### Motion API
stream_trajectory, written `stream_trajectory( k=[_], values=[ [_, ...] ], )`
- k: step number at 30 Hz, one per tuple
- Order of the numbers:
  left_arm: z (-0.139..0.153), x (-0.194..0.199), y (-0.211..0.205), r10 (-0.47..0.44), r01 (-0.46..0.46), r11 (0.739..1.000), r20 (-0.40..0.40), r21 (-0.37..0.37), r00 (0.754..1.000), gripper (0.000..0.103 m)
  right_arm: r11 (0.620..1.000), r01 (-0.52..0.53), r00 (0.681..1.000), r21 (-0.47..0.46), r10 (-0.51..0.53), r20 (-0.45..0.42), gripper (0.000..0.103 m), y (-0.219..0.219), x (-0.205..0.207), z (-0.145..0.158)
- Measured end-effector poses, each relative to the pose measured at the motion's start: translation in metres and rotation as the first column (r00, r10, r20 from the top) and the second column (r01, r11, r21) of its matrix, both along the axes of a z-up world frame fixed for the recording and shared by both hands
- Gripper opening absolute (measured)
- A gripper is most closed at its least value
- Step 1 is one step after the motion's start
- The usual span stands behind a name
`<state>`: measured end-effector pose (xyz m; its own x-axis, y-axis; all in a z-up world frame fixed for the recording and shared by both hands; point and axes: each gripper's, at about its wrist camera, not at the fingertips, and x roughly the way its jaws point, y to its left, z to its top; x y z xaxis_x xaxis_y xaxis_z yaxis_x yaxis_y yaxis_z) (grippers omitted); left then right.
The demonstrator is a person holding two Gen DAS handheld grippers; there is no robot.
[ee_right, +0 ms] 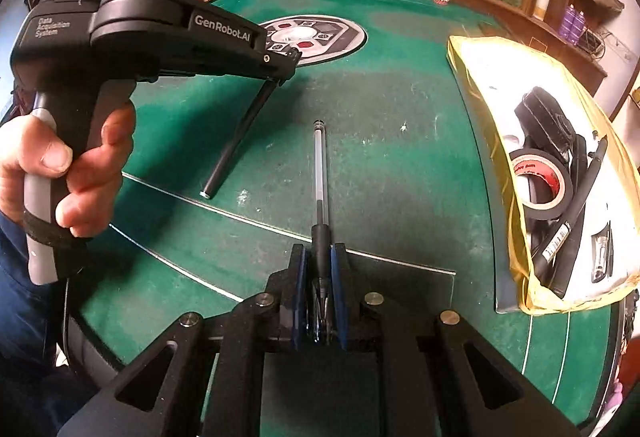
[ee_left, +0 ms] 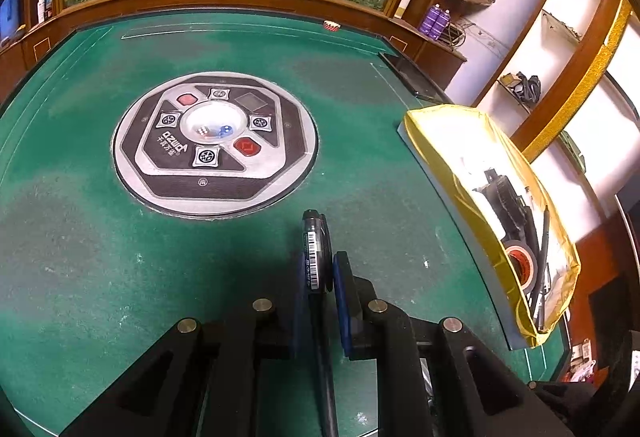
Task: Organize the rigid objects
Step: 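Carry both held pens toward the tray with both tools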
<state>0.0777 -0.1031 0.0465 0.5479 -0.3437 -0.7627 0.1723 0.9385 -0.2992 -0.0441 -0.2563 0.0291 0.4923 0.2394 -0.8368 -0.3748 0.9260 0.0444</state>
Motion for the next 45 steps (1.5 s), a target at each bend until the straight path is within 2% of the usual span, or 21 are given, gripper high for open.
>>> stream_trajectory(
  k=[4, 10, 12, 21, 35, 45],
  values=[
    [0.003, -0.002, 0.001, 0.0, 0.0, 1.0, 0.01, -0.015, 1.0, 0.014, 0.995, 0.03, 1.0, 0.097, -0.03, -0.004, 0.012, -0.013, 0.0, 0.006],
    [0.006, -0.003, 0.0, -0.007, 0.007, 0.999, 0.013, -0.034, 1.0, 0.014, 0.982, 0.072, 0.995, 0.173, -0.082, 0.054, 0.012, -0.031, -0.005, 0.026],
    [0.008, -0.004, -0.003, -0.011, 0.011, 0.999, 0.016, -0.037, 1.0, 0.014, 0.979, 0.081, 0.994, 0.187, -0.092, 0.05, 0.012, -0.036, -0.006, 0.027],
    [0.025, -0.021, -0.025, -0.002, -0.002, 0.999, 0.104, 0.038, 0.995, 0.014, 0.963, 0.129, 0.986, 0.236, -0.151, 0.076, 0.012, -0.059, -0.01, 0.04],
    [0.039, -0.033, -0.069, -0.062, 0.045, 0.992, 0.141, 0.119, 0.988, 0.014, 0.939, 0.171, 0.973, 0.3, -0.209, 0.101, 0.012, -0.091, -0.014, 0.049],
    [0.047, -0.035, -0.091, -0.083, 0.067, 0.991, 0.133, 0.117, 0.988, 0.014, 0.915, 0.203, 0.961, 0.35, -0.255, 0.109, 0.012, -0.124, -0.02, 0.05]
  ],
)
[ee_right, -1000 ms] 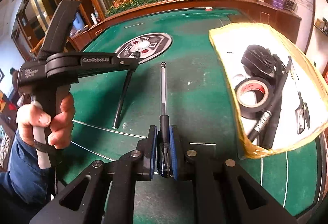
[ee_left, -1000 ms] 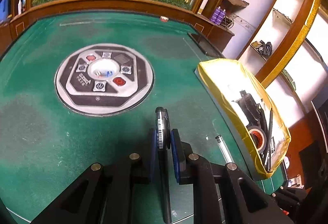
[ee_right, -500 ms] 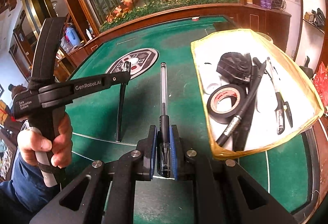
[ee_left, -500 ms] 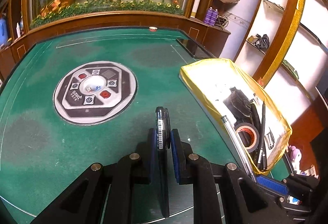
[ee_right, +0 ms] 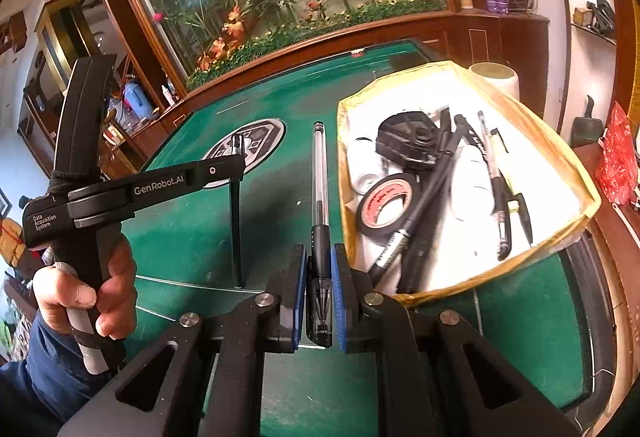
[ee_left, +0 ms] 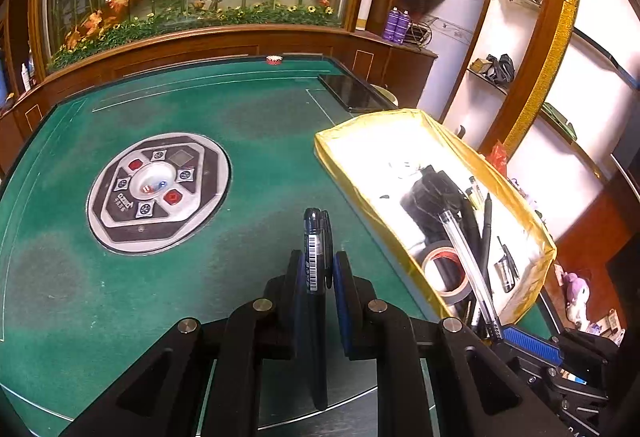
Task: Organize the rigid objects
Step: 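Carry both held pens toward the tray with both tools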
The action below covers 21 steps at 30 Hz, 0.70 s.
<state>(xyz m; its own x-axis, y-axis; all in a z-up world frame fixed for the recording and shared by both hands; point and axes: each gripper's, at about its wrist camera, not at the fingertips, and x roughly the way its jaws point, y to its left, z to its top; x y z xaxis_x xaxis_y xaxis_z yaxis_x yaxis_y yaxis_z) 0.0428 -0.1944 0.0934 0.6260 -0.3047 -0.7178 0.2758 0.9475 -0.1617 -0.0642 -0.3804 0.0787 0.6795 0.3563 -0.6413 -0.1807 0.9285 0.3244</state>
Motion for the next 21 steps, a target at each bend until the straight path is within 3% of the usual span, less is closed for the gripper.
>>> stream_trajectory(
  k=[21],
  values=[
    [0.03, -0.022, -0.036, -0.063, 0.063, 0.998, 0.034, -0.013, 0.997, 0.013, 0.997, 0.051, 0.998, 0.066, -0.052, 0.025, 0.012, -0.038, -0.011, -0.002]
  ],
)
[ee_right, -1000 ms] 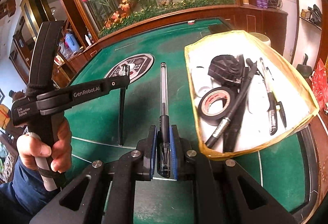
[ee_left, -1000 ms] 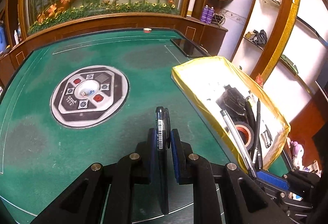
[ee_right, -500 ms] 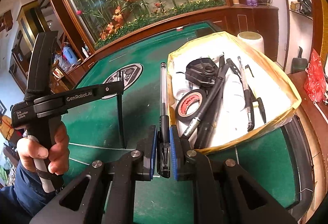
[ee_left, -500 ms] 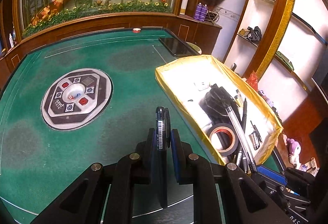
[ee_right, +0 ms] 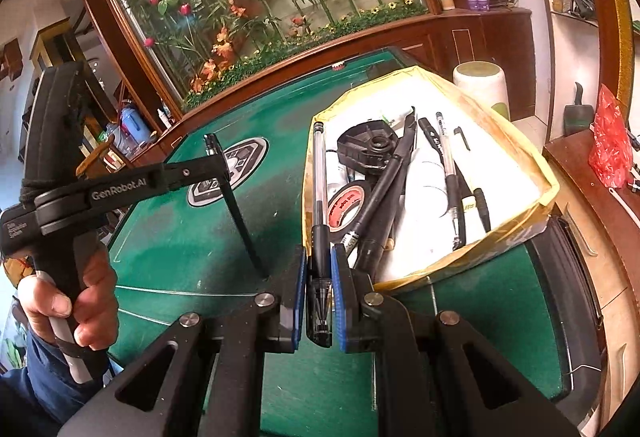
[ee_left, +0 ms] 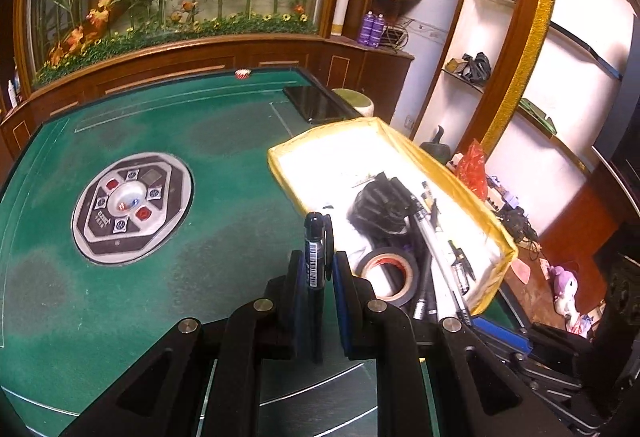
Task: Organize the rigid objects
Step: 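Carry both held pens toward the tray with both tools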
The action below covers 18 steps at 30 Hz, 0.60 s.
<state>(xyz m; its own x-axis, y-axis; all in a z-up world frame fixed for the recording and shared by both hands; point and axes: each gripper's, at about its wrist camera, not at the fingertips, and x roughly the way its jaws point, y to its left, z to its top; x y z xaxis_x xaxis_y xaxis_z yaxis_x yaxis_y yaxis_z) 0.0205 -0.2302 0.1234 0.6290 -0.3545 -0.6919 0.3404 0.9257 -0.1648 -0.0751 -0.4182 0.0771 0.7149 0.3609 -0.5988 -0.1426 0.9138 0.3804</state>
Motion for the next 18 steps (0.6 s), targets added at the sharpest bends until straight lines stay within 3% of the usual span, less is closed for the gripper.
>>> stream_trajectory(
  k=[2, 18],
  values=[
    [0.004, -0.002, -0.004, -0.007, 0.007, 1.0, 0.009, 0.002, 1.0, 0.008, 1.0, 0.004, 1.0, 0.004, -0.004, 0.003, 0.012, -0.004, -0.002, 0.001],
    [0.046, -0.025, -0.034, -0.107, 0.109, 0.994, 0.084, -0.02, 0.991, 0.008, 0.998, 0.061, 0.998, 0.026, -0.062, 0.033, 0.012, -0.033, -0.01, 0.009]
  ],
)
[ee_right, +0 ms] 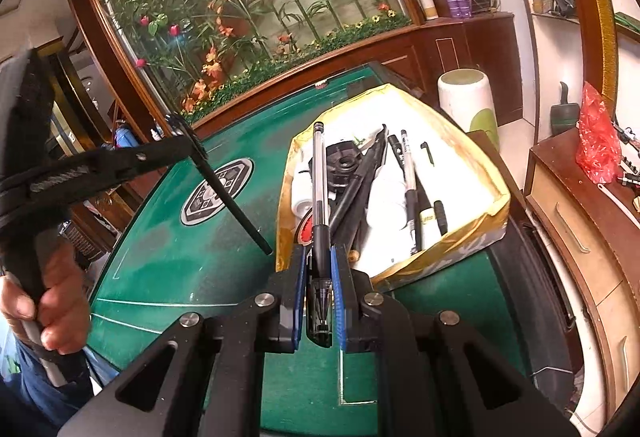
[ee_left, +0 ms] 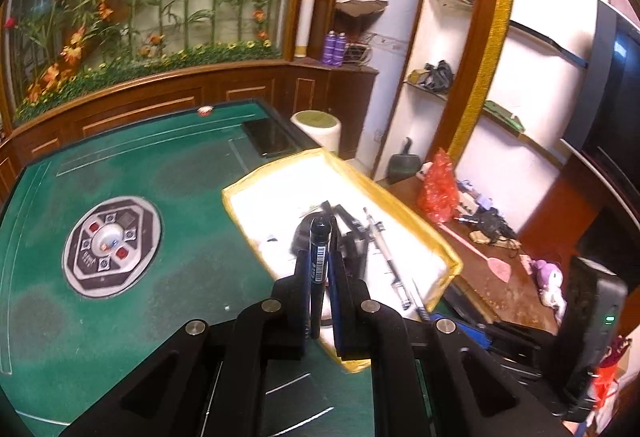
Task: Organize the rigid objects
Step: 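Carry both held pens toward the tray with both tools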
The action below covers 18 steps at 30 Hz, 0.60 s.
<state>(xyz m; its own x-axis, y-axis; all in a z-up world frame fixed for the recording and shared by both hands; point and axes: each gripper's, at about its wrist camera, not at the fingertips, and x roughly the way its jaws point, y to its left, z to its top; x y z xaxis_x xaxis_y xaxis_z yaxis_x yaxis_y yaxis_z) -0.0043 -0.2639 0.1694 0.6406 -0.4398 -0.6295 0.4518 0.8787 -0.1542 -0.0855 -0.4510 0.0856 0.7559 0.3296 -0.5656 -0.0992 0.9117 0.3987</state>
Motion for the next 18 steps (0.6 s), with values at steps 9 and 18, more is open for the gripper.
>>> stream_trajectory(
  k=[9, 18],
  values=[
    [-0.002, 0.008, -0.027, -0.08, 0.079, 0.997, -0.063, -0.025, 0.995, 0.008, 0.999, 0.038, 0.999, -0.012, -0.038, 0.004, 0.012, -0.011, 0.009, 0.007],
    [-0.019, 0.028, -0.043, -0.076, 0.075, 0.997, -0.111, -0.017, 0.991, 0.008, 0.998, 0.061, 0.998, -0.029, -0.061, -0.026, 0.012, -0.018, 0.033, 0.003]
  ],
)
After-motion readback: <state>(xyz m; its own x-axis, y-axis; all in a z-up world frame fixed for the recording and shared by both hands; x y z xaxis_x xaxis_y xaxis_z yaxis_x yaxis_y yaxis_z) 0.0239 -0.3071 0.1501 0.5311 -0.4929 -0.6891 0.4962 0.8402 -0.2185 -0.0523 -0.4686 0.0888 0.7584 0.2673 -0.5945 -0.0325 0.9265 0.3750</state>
